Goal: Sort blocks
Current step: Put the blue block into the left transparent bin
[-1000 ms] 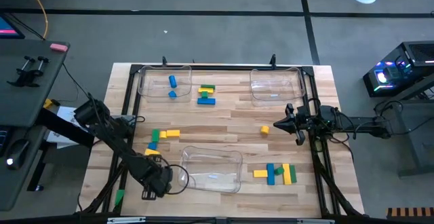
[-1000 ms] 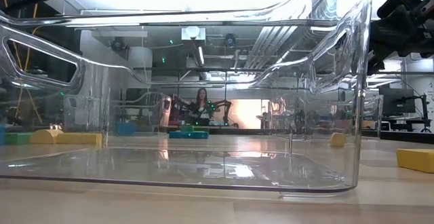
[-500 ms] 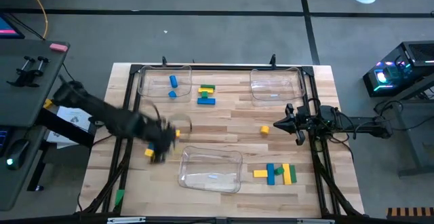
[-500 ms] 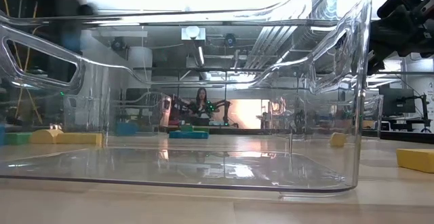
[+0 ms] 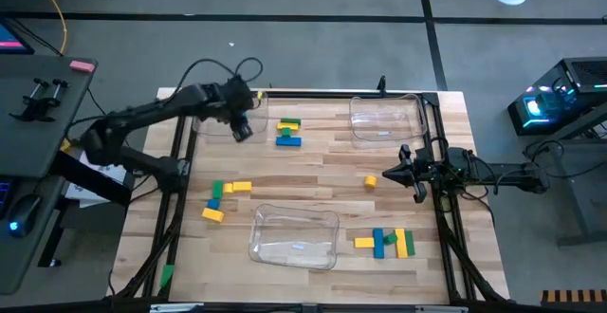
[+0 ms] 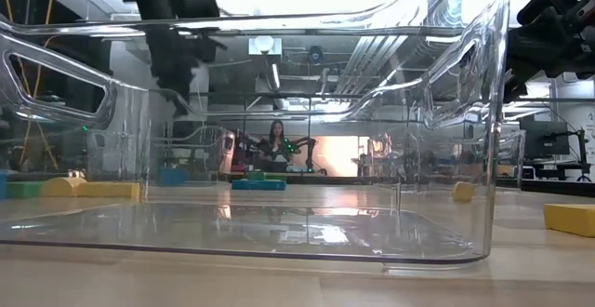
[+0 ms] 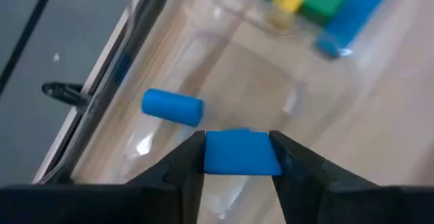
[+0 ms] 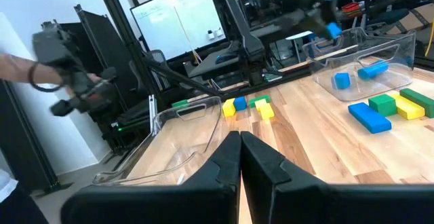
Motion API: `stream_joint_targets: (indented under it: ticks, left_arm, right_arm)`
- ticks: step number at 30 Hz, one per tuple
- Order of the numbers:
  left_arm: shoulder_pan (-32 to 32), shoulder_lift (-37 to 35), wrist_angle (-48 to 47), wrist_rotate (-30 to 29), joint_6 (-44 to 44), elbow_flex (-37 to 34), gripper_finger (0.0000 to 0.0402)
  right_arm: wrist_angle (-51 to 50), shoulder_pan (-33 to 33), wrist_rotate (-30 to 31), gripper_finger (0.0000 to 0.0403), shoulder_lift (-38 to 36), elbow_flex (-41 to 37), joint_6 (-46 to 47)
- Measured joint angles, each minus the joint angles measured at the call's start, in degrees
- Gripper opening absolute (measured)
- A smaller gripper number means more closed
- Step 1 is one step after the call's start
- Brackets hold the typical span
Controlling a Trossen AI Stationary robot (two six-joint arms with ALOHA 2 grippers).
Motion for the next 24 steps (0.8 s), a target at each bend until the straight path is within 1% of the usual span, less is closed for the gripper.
stream_joint_targets:
  ticks: [3, 6, 8, 10, 13, 15, 18, 20, 24]
  left_arm:
    - [2.66, 2.44, 0.06, 0.12, 0.69, 0.0, 0.018]
    - [3.0, 2.97, -0.11, 0.46, -0.1, 0.0, 0.0212]
    - [2.8, 2.6, -0.27, 2.64, -1.87, 0.0, 0.023]
    - [2.51, 1.66, -2.14, 5.5, -6.34, 0.37, 0.0246]
    - [0.34, -0.46, -7.21, 9.57, -18.17, 0.68, 0.0258]
    - [-3.28, -2.71, -11.02, 10.96, -24.11, -0.15, 0.026]
    - [-12.32, -6.66, -14.22, 7.94, -33.73, -2.77, 0.026]
    - [-19.38, -9.23, -15.29, 6.87, -43.46, -5.77, 0.0259]
    - [-33.31, -12.48, -15.05, 6.86, -65.4, -12.42, 0.0259]
  right_arm:
    - [-0.01, -0.01, 0.0, 0.0005, 0.0, 0.0, -0.01]
    - [0.01, -0.01, 0.0, 0.0005, 0.0, 0.02, 0.0]
    - [-0.01, -0.01, 0.0, 0.0005, 0.0, 0.01, 0.0]
    - [-0.01, 0.01, 0.0, 0.0005, 0.0, 0.0, 0.01]
    - [-0.01, -0.01, 0.0, 0.0005, 0.0, 0.0, 0.01]
    - [-0.01, -0.01, -0.01, 0.0005, 0.0, 0.01, 0.0]
    - [-0.01, -0.01, 0.0, 0.0005, 0.0, 0.02, 0.01]
    - [-0.01, 0.0, 0.0, 0.0005, 0.0, 0.0, 0.01]
    - [0.0, -0.01, 0.0, 0.0005, 0.0, 0.01, 0.01]
